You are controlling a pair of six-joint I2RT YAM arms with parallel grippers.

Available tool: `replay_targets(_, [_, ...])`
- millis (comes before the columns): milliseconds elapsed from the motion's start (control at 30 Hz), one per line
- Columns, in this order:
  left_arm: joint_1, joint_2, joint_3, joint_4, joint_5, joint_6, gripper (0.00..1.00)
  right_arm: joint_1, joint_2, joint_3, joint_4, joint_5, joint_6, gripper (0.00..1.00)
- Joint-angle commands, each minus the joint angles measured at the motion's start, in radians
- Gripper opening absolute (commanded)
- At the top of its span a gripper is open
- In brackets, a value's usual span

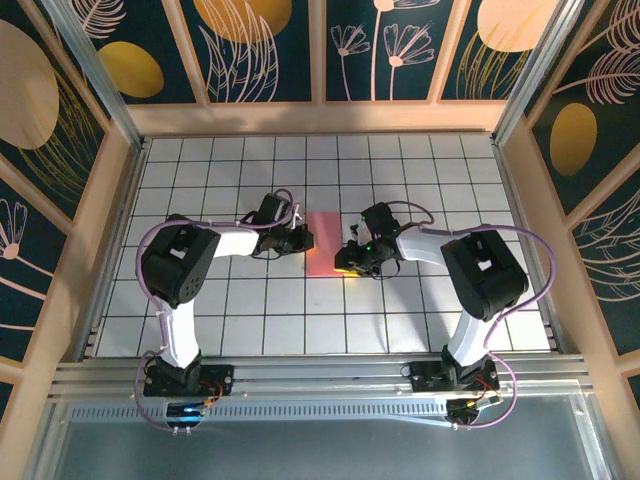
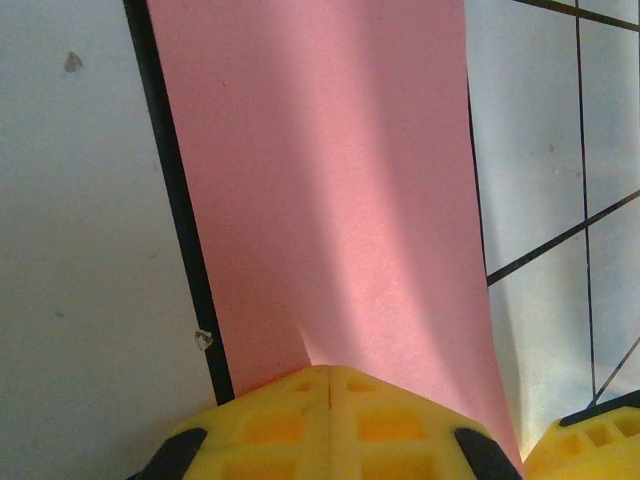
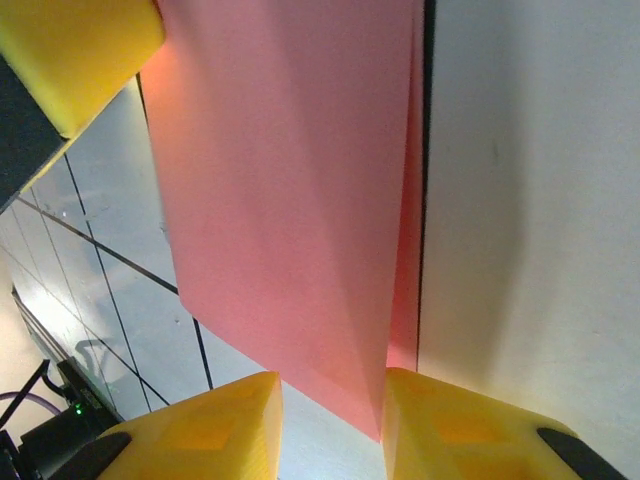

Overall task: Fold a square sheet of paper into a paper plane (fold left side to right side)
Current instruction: Fold the triangle a second time at the center of the table.

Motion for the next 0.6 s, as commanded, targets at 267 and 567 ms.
replay_targets(267, [-0.010, 0.011, -0.028, -0.039, -0.009, 0.020, 0.00, -0.010, 0.041, 0.009, 0.078, -0.028, 0.030, 0.32])
replay_targets(567, [-0.010, 0.004, -0.027, -0.037, -0.009, 0.019, 0.00, -0.046, 0.086, 0.056, 0.160, -0.064, 0.051, 0.32])
